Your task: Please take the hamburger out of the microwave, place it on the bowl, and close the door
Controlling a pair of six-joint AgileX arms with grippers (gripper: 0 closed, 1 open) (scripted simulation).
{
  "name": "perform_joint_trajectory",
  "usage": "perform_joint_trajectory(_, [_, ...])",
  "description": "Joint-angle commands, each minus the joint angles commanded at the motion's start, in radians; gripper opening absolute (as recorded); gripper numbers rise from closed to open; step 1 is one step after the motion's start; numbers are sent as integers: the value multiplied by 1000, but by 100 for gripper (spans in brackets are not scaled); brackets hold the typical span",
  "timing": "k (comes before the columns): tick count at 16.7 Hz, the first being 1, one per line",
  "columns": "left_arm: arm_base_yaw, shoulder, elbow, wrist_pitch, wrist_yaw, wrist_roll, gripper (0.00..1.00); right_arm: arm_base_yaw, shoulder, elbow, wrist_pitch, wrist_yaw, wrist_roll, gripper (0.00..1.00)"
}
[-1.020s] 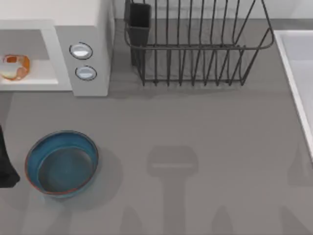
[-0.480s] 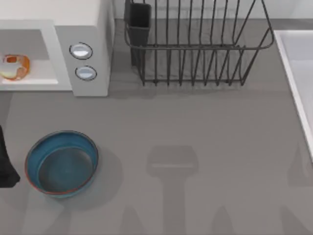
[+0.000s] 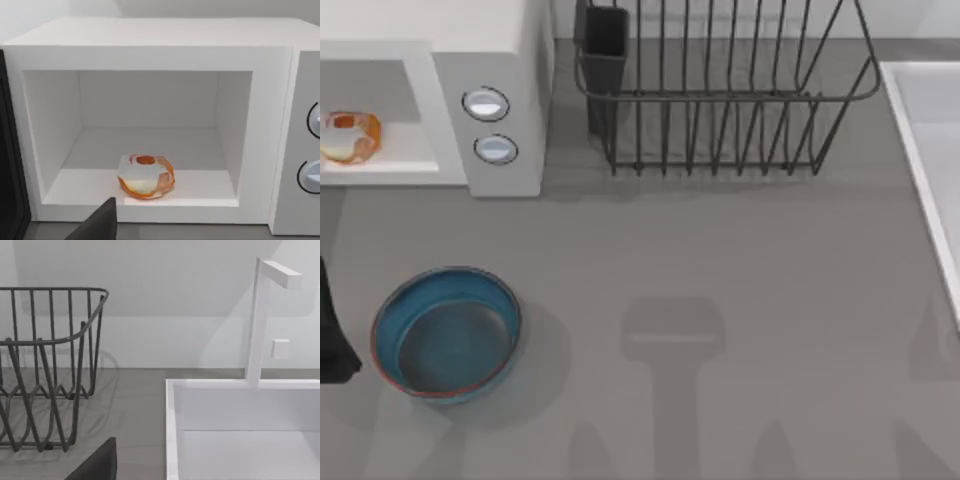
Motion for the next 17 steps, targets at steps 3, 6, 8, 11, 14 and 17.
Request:
perform_joint_trajectory(3, [0,0,0,0,0,0,100,0,0,0,0,0,0,100])
perform_joint_trajectory(6, [0,0,0,0,0,0,100,0,0,0,0,0,0,100])
perform_joint_trajectory(8, [0,9,4,5,1,0,100,0,0,0,0,0,0,100])
perform_joint_trajectory(11, [5,96,37,46,6,3,100,0,0,0,0,0,0,100])
perform_joint_trajectory(14, [14,267,101,128,18,7,100,0,0,0,0,0,0,100])
perform_joint_trajectory(17, [26,499,190,239,33,13,100,0,0,0,0,0,0,100])
